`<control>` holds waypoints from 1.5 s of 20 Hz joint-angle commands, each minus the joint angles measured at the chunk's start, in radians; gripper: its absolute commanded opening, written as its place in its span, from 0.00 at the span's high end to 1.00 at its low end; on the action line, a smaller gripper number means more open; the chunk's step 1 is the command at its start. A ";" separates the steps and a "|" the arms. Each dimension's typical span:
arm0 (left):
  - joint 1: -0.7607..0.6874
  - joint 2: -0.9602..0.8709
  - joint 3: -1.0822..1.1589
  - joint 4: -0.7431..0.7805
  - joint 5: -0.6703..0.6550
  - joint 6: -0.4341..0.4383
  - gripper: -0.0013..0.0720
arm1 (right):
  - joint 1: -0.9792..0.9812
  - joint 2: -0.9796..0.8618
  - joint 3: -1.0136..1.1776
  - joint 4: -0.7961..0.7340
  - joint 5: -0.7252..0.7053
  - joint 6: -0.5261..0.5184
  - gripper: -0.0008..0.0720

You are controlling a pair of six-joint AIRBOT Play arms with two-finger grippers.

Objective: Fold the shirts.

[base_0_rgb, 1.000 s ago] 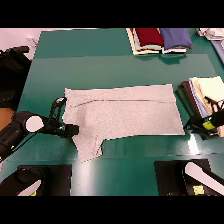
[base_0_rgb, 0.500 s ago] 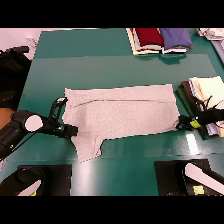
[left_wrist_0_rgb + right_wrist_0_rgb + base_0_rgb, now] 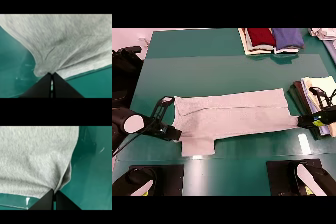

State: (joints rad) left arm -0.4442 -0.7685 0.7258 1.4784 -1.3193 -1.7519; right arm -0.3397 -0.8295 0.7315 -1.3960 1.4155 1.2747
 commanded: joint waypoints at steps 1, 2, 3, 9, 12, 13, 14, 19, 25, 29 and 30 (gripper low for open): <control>0.011 -0.001 0.053 0.092 0.100 0.006 0.95 | 0.014 -0.004 0.034 -0.011 -0.016 0.002 0.97; 0.033 -0.016 0.068 0.106 0.135 0.006 0.95 | 0.030 -0.042 0.067 -0.011 -0.021 0.003 0.97; 0.065 -0.038 0.084 0.110 0.174 0.008 0.95 | 0.051 -0.086 0.110 -0.011 -0.033 0.012 0.97; 0.177 -0.244 0.154 0.104 0.410 0.138 0.95 | 0.164 -0.410 0.417 -0.011 -0.103 0.072 0.97; 0.177 -0.377 0.214 0.105 0.482 0.156 0.95 | 0.201 -0.549 0.536 -0.010 -0.099 0.097 0.97; 0.177 -0.419 0.239 0.105 0.497 0.156 0.95 | 0.211 -0.589 0.573 -0.007 -0.094 0.098 0.97; 0.177 -0.454 0.259 0.104 0.499 0.156 0.95 | 0.219 -0.626 0.607 0.002 -0.081 0.098 0.97; 0.177 -0.505 0.314 0.105 0.490 0.152 0.34 | 0.187 -0.728 0.718 0.127 -0.081 0.058 0.52; 0.177 -0.504 0.440 0.046 0.364 0.154 0.43 | 0.007 -0.732 0.680 0.256 -0.001 -0.060 0.32; 0.161 -0.507 0.441 -0.154 0.378 0.156 0.95 | -0.145 -0.759 0.545 0.387 -0.003 -0.119 0.26; 0.142 -0.507 0.441 -0.183 0.396 0.156 0.95 | -0.167 -0.779 0.520 0.426 -0.002 -0.132 0.26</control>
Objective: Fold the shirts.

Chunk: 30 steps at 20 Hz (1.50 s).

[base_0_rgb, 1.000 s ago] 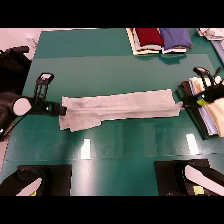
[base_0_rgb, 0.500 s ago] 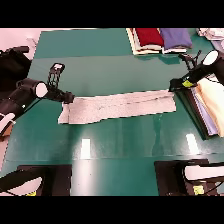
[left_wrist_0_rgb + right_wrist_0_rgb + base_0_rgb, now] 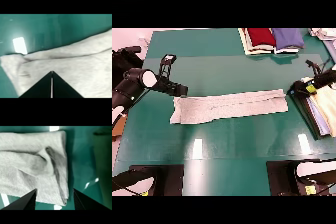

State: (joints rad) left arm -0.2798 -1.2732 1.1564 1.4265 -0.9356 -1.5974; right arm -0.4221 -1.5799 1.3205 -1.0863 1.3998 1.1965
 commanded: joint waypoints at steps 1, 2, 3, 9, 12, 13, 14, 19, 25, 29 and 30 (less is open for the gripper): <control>-0.051 -0.003 0.010 -0.138 0.037 0.002 0.95 | -0.093 -0.051 -0.084 0.152 0.017 -0.067 0.29; -0.082 -0.003 0.010 -0.138 0.066 0.001 0.95 | -0.094 -0.075 -0.095 0.181 0.015 -0.080 0.30; -0.114 -0.008 0.010 -0.138 0.092 0.000 0.95 | -0.086 -0.092 -0.101 0.206 0.012 -0.091 0.30; -0.229 -0.096 0.013 -0.185 0.193 -0.077 0.96 | 0.029 -0.133 -0.098 0.230 -0.073 -0.135 0.68; -0.263 -0.184 0.061 -0.248 0.243 -0.077 0.96 | 0.065 -0.108 -0.038 0.230 -0.029 -0.167 0.97; -0.277 -0.219 0.088 -0.257 0.245 -0.072 0.96 | 0.077 -0.090 -0.006 0.231 -0.006 -0.167 0.97; -0.291 -0.259 0.122 -0.261 0.245 -0.069 0.96 | 0.091 -0.063 0.032 0.231 0.015 -0.166 0.97; -0.341 -0.438 0.277 -0.264 0.248 -0.065 0.96 | 0.209 0.115 0.186 0.231 0.033 -0.075 0.97; -0.348 -0.526 0.322 -0.314 0.225 -0.017 0.96 | 0.385 0.216 0.316 0.231 0.031 0.018 0.97; -0.348 -0.529 0.323 -0.310 0.215 -0.016 0.95 | 0.466 0.216 0.388 0.231 0.022 0.064 0.97; -0.348 -0.529 0.323 -0.302 0.214 -0.017 0.95 | 0.483 0.216 0.400 0.231 0.014 0.076 0.97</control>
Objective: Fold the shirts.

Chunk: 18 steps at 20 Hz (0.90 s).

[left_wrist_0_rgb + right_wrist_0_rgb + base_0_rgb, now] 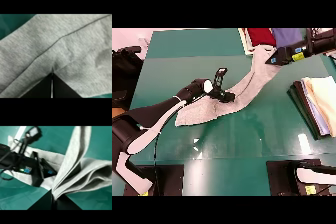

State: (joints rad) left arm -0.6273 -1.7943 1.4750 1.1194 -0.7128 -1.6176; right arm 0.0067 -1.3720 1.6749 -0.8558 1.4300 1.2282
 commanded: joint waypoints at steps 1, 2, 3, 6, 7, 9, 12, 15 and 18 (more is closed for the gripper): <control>0.000 -0.008 0.004 0.011 -0.010 0.003 0.95 | 0.075 0.008 0.057 0.000 -0.021 0.056 0.97; 0.001 -0.008 0.004 0.019 -0.014 0.003 0.95 | 0.093 0.008 0.067 0.000 -0.024 0.058 0.97; 0.001 -0.006 0.004 0.030 -0.025 0.002 0.96 | 0.113 0.008 0.078 0.000 -0.029 0.059 0.97; 0.033 0.041 0.005 0.066 -0.071 0.003 0.95 | 0.172 0.008 0.100 0.001 -0.076 0.083 0.97; 0.061 0.082 0.006 0.111 -0.090 0.002 0.95 | 0.195 0.008 0.101 0.001 -0.094 0.084 0.97; 0.137 0.192 0.006 0.211 -0.142 0.000 0.95 | 0.255 0.000 0.101 0.028 -0.117 0.084 0.97; 0.286 0.399 0.006 0.336 -0.222 0.003 0.95 | 0.379 -0.059 0.101 0.155 -0.188 0.038 0.97; 0.432 0.605 0.006 0.417 -0.259 0.003 0.95 | 0.568 -0.182 0.102 0.256 -0.353 -0.056 0.97; 0.518 0.741 0.006 0.434 -0.262 0.003 0.95 | 0.713 -0.328 0.128 0.315 -0.474 -0.140 0.73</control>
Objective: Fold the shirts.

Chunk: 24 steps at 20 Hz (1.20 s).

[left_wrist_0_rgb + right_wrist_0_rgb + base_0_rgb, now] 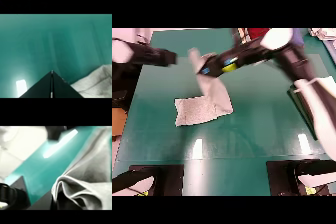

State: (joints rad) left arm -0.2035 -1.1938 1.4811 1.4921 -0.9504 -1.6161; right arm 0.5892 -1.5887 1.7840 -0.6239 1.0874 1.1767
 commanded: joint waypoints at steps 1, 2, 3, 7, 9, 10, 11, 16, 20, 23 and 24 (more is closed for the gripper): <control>0.105 0.167 0.000 0.063 -0.024 0.002 0.95 | 0.150 -0.160 0.065 0.073 -0.111 -0.088 0.57; 0.105 0.180 0.000 0.074 -0.027 0.002 0.95 | 0.151 -0.192 0.106 0.072 -0.081 -0.086 0.56; 0.105 0.185 0.000 0.071 -0.034 0.001 0.95 | 0.136 -0.213 0.144 0.068 -0.035 -0.085 0.57; 0.099 0.185 -0.009 0.031 -0.040 0.001 0.96 | 0.003 -0.182 0.103 -0.103 0.129 -0.029 0.70; 0.099 0.185 -0.018 -0.002 -0.035 0.001 0.96 | -0.088 -0.117 -0.036 -0.173 0.131 -0.014 0.70; 0.099 0.184 -0.020 -0.009 -0.037 0.001 0.96 | -0.140 -0.078 -0.122 -0.200 0.127 0.000 0.70; 0.099 0.180 -0.019 -0.020 -0.036 0.001 0.96 | -0.190 -0.043 -0.205 -0.222 0.123 0.011 0.70; 0.099 0.169 -0.057 -0.074 0.007 0.002 0.96 | -0.394 -0.004 -0.518 -0.229 0.056 0.100 0.31; 0.099 0.155 -0.084 -0.084 0.021 0.002 0.95 | -0.378 -0.123 -0.543 -0.060 0.025 0.068 0.31; 0.099 0.145 -0.084 -0.105 0.023 0.002 0.96 | -0.313 -0.194 -0.543 0.096 -0.055 0.019 0.31; 0.099 0.143 -0.084 -0.111 0.023 0.002 0.95 | -0.289 -0.215 -0.541 0.150 -0.077 -0.003 0.31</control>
State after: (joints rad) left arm -0.1047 -1.0428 1.4010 1.4036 -0.9325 -1.6142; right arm 0.2584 -1.7435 1.2552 -0.6220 1.0824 1.2182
